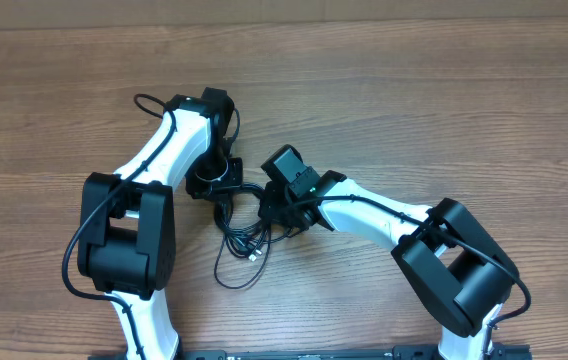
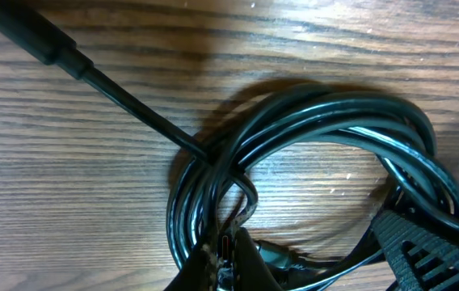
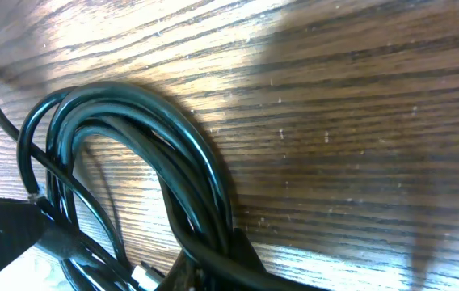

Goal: Untangle cables

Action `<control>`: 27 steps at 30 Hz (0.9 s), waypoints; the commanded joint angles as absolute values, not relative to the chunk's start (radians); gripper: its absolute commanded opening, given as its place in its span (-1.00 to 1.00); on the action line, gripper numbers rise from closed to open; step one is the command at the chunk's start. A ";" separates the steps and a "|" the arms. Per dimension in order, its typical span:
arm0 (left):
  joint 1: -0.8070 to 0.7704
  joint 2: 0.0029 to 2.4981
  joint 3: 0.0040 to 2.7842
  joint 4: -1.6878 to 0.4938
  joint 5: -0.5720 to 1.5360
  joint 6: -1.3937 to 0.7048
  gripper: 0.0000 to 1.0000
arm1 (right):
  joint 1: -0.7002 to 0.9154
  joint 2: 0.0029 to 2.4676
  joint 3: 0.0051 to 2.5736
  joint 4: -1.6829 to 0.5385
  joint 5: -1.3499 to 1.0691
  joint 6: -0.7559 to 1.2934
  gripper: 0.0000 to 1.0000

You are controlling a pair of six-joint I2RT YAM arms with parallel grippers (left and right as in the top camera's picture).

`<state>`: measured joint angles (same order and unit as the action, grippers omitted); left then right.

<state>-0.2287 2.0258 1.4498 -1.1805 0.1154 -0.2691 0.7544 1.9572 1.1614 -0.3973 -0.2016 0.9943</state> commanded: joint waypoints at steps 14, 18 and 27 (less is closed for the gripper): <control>-0.317 2.035 1.374 -1.147 0.123 -0.278 -0.92 | 0.751 1.970 1.177 -0.398 -0.184 0.995 -0.90; -0.317 2.035 1.329 -1.145 0.123 -0.292 -0.91 | 0.751 1.970 1.177 -0.398 -0.184 0.995 -0.90; -0.317 2.030 1.308 -1.177 0.145 -0.295 -0.92 | 0.751 1.970 1.177 -0.397 -0.184 0.995 -0.90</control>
<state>-0.3130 2.0258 1.3159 -1.1637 0.1200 -0.2821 0.7547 1.9572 1.1614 -0.4034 -0.2058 0.9936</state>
